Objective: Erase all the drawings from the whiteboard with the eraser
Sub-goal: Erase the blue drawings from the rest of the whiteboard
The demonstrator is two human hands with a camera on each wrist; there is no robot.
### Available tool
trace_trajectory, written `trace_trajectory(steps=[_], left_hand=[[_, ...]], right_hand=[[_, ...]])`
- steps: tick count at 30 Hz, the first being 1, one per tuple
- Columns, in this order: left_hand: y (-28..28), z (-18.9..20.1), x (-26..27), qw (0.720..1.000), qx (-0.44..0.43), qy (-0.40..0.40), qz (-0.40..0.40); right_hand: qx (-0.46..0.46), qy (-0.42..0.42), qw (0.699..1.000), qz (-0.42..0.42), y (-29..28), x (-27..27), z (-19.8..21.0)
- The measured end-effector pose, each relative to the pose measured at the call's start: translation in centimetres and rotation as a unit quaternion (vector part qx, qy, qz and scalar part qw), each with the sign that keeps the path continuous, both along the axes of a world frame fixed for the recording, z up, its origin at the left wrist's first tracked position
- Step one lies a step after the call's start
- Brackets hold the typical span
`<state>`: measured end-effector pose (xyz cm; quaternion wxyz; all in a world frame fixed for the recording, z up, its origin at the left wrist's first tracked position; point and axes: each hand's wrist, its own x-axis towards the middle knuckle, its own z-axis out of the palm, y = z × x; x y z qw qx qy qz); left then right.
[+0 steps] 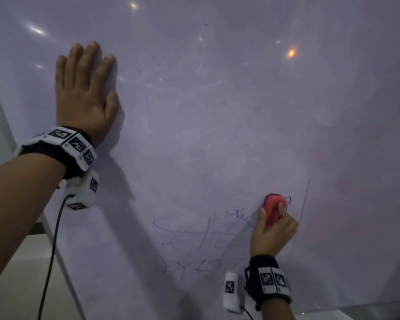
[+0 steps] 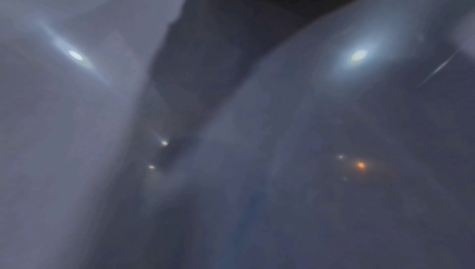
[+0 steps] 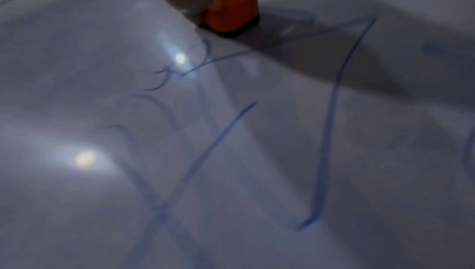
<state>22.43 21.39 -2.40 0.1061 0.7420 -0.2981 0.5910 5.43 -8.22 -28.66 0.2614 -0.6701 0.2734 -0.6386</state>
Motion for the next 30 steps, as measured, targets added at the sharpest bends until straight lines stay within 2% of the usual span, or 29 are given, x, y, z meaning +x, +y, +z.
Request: trace_trajectory(steps=[2, 3, 6, 7, 8, 10, 12, 14, 15, 16, 17, 18, 19, 21, 23, 24, 25, 26, 27, 29, 30], left_hand=[[0.0, 0.0, 0.1, 1.000, 0.004, -0.003, -0.002], [0.0, 0.1, 0.1, 1.000, 0.001, -0.003, -0.001], [0.0, 0.0, 0.1, 1.000, 0.004, -0.007, -0.008], [0.0, -0.1, 0.2, 1.000, 0.003, -0.010, -0.004], [-0.1, 0.0, 0.1, 1.000, 0.000, -0.010, -0.004], [0.0, -0.2, 0.4, 1.000, -0.006, -0.015, -0.017], [0.0, 0.0, 0.0, 0.999, -0.022, -0.016, -0.019], [-0.3, -0.4, -1.1, 0.999, -0.024, 0.011, -0.037], [-0.4, -0.5, 1.0, 0.999, -0.027, -0.029, -0.024], [0.5, -0.3, 2.6, 0.999, 0.015, 0.029, 0.024], [1.4, 0.1, 4.7, 0.998, 0.003, 0.028, 0.062], [1.7, 0.0, 6.3, 0.999, -0.025, 0.028, 0.039], [1.7, -0.1, 7.0, 0.998, -0.027, 0.044, 0.045], [0.6, -0.5, 3.6, 0.998, -0.049, 0.030, 0.007], [-0.5, -0.5, 0.8, 0.998, -0.037, 0.035, -0.041], [-0.5, -0.9, -0.1, 0.999, -0.019, 0.021, -0.041], [-0.7, -0.8, 1.6, 0.999, -0.020, 0.014, -0.049], [-0.3, -0.8, 2.5, 0.998, -0.018, 0.050, -0.037], [-0.1, -0.5, 2.7, 0.998, -0.031, 0.052, -0.016], [-0.2, -0.4, 2.3, 0.997, -0.050, 0.046, -0.035], [0.4, -0.7, 2.5, 0.998, -0.033, 0.048, -0.034]], right_hand=[[0.094, -0.052, 0.994, 0.001, 1.2, 0.8, 1.5], [0.095, -0.057, 0.994, 0.015, 2.4, 1.2, 2.0], [-0.066, 0.021, 0.996, 0.063, 3.8, 1.0, 0.9], [-0.103, 0.042, 0.992, 0.061, 2.7, 0.5, 0.4], [-0.100, 0.045, 0.993, 0.047, 1.0, 0.2, 0.1], [0.006, -0.010, 1.000, 0.007, -2.1, -0.1, 0.5], [0.123, -0.075, 0.989, -0.024, -3.0, 0.1, 1.6], [0.117, -0.078, 0.990, -0.012, -1.4, 0.5, 2.5], [0.076, -0.056, 0.995, 0.008, -0.4, 0.5, 2.1], [0.029, -0.030, 0.999, 0.024, 0.2, 0.4, 1.3], [0.001, -0.010, 0.999, 0.032, 0.1, 0.0, 0.5], [-0.005, 0.000, 1.000, 0.028, -0.7, -0.5, -0.2], [0.014, -0.005, 1.000, 0.009, -2.0, -0.8, -0.8], [0.106, -0.040, 0.993, -0.044, -4.0, -1.2, -0.7], [0.163, -0.063, 0.982, -0.066, -3.7, -0.9, 0.2], [0.157, -0.068, 0.984, -0.048, -2.5, -0.6, 0.7], [0.129, -0.066, 0.989, -0.019, -0.9, -0.4, 1.0], [0.091, -0.045, 0.995, 0.016, 0.8, -0.4, 0.7], [0.045, -0.020, 0.998, 0.050, 1.9, -0.7, -0.1], [-0.002, 0.022, 0.996, 0.085, 1.7, -1.8, -2.0], [0.009, 0.017, 0.997, 0.077, 0.6, -2.3, -2.7]])
